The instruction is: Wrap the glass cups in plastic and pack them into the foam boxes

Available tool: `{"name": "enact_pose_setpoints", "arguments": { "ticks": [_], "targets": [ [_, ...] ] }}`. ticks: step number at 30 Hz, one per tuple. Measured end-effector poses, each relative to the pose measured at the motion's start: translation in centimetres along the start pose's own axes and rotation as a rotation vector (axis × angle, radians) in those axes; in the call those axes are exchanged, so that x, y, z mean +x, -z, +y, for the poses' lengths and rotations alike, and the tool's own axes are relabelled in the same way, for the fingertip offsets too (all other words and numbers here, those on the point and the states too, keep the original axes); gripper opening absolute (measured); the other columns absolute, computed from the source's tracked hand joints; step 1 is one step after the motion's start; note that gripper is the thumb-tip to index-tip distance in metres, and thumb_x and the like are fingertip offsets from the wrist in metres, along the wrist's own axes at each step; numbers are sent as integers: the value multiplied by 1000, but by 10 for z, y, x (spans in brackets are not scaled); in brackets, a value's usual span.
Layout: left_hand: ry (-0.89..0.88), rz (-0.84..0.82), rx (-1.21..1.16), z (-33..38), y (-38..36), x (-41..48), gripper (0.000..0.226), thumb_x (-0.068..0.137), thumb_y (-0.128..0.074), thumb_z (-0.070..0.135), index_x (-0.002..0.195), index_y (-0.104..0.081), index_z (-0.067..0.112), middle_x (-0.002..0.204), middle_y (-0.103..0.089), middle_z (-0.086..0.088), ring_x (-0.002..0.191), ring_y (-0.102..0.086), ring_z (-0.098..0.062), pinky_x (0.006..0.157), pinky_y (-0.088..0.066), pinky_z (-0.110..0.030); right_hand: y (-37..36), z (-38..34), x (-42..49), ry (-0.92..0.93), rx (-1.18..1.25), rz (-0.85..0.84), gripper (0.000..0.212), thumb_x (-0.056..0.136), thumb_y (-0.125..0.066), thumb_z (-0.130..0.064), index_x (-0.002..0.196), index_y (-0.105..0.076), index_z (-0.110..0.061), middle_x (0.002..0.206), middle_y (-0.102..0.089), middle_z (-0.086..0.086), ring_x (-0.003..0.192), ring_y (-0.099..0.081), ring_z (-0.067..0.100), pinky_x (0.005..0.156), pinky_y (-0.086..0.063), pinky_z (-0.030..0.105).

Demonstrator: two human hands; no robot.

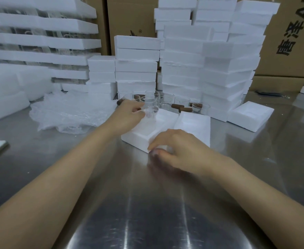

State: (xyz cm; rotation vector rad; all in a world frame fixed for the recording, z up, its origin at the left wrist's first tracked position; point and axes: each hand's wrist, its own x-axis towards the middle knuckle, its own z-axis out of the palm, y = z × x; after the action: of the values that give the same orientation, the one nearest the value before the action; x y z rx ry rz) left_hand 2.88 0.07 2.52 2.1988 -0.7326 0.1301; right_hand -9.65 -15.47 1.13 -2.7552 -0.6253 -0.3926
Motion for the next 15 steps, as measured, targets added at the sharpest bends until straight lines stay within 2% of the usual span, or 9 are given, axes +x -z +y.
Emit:
{"name": "enact_pose_setpoints", "arguments": {
  "ticks": [2, 4, 5, 7, 10, 12, 13, 15],
  "targets": [
    [93, 15, -20, -1, 3, -1, 57, 92, -54, 49, 139, -46, 19, 121, -37, -5, 113, -46, -17, 91, -39, -31, 8, 6, 0, -95, 144, 111, 23, 90, -57, -17, 110, -68, -22, 114, -64, -11, 106, -57, 9, 92, -41, 19],
    [119, -104, 94, 2, 5, -5, 91, 74, -57, 74, 149, -24, 35, 127, -26, 8, 120, -39, -11, 93, -31, -26, 16, 13, -1, -165, 24, 181, 30, 89, -60, -30, 119, -61, -25, 117, -56, -10, 112, -50, 9, 88, -41, 25],
    [119, -190, 179, 4, 5, -7, 103, 66, -60, 78, 151, -15, 38, 132, -23, 10, 127, -35, -13, 95, -29, -27, 19, 18, -1, -203, -91, 189, 38, 88, -59, -37, 124, -57, -27, 118, -53, -10, 115, -46, 9, 84, -40, 27],
    [129, -302, 299, 6, 4, -9, 119, 59, -66, 80, 151, -2, 40, 143, -14, 9, 140, -22, -19, 101, -26, -32, 23, 23, -4, -283, -253, 150, 52, 84, -56, -52, 131, -48, -33, 113, -51, -11, 113, -46, 11, 75, -36, 28],
    [222, -363, 385, 7, 7, -9, 137, 45, -67, 83, 148, 13, 41, 157, 0, -1, 146, -10, -25, 113, -22, -45, 27, 25, -6, -371, -300, -37, 62, 77, -53, -69, 132, -42, -42, 92, -50, -15, 91, -52, 11, 69, -35, 28],
    [255, -384, 401, 3, 11, -7, 142, 49, -72, 78, 147, 21, 37, 160, 1, -2, 146, -13, -26, 114, -24, -45, 31, 23, -6, -351, -235, -111, 56, 76, -58, -65, 126, -47, -45, 85, -53, -17, 84, -49, 8, 69, -37, 29],
    [241, -380, 391, 1, 12, -5, 139, 55, -76, 72, 147, 23, 36, 160, -3, -2, 145, -19, -26, 112, -27, -42, 35, 22, -6, -342, -162, -96, 47, 77, -61, -60, 121, -53, -45, 81, -54, -17, 82, -50, 7, 69, -39, 29],
    [178, -379, 344, -4, 12, -1, 131, 65, -78, 58, 147, 22, 36, 159, -11, 1, 139, -30, -26, 102, -32, -33, 44, 23, -5, -349, 6, 82, 25, 80, -64, -46, 104, -64, -41, 76, -57, -16, 79, -54, 7, 70, -46, 31]
  ]
}}
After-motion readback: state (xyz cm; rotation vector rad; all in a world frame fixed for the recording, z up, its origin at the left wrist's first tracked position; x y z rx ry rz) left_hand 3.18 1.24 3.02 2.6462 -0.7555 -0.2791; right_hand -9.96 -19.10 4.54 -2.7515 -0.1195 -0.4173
